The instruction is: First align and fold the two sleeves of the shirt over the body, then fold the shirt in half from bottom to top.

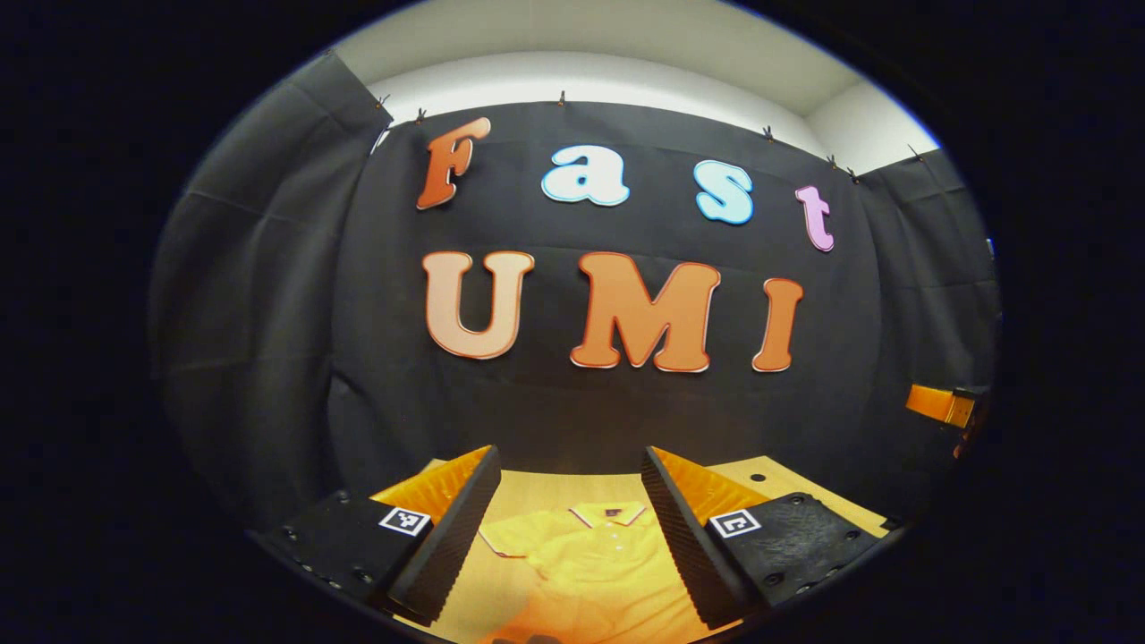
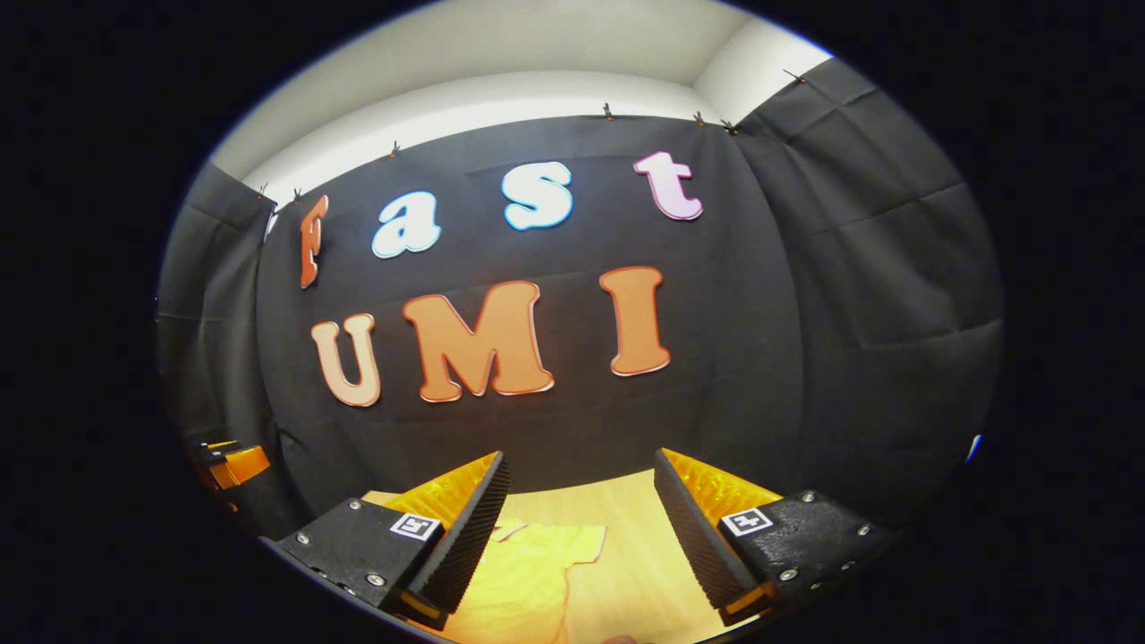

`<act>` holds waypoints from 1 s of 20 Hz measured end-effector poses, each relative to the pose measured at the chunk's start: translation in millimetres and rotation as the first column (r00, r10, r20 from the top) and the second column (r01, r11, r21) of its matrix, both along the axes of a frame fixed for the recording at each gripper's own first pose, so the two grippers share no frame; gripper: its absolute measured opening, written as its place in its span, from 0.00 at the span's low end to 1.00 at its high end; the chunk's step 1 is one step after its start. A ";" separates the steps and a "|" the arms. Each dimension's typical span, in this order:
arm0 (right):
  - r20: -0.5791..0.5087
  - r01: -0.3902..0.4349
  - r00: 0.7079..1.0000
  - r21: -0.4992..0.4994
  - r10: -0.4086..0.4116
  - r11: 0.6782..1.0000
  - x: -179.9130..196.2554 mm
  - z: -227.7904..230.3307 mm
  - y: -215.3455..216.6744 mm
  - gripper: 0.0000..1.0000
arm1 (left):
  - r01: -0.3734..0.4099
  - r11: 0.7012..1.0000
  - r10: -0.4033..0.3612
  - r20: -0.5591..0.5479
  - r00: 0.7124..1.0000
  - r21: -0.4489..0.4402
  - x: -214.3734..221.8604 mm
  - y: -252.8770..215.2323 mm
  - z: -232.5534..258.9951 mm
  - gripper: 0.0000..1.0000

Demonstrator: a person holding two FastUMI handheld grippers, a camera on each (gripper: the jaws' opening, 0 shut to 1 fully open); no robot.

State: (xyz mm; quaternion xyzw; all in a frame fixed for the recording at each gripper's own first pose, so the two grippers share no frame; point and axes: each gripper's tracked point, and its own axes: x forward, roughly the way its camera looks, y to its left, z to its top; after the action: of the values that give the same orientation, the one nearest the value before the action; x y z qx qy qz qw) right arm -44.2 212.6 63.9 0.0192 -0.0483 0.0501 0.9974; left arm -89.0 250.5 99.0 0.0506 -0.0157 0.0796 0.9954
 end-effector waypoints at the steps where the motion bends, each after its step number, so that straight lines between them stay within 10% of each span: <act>1: -0.016 -0.018 1.000 -0.009 0.018 1.000 1.9 -4.2 10.0 1.00 | -0.016 1.000 0.016 0.016 1.000 0.006 -4.3 12.5 8.8 0.95; 20: -0.197 -0.053 0.980 -0.087 0.035 0.995 150.5 -36.0 -12.8 0.99 | -0.104 0.994 0.105 0.039 0.994 -0.039 114.7 -0.2 -2.8 0.95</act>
State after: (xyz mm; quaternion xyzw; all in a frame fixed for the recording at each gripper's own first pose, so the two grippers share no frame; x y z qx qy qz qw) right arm 106.3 199.7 27.9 -0.0208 0.0526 0.0724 0.9958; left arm 25.7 250.2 96.2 0.0316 -0.0321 0.1328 0.9901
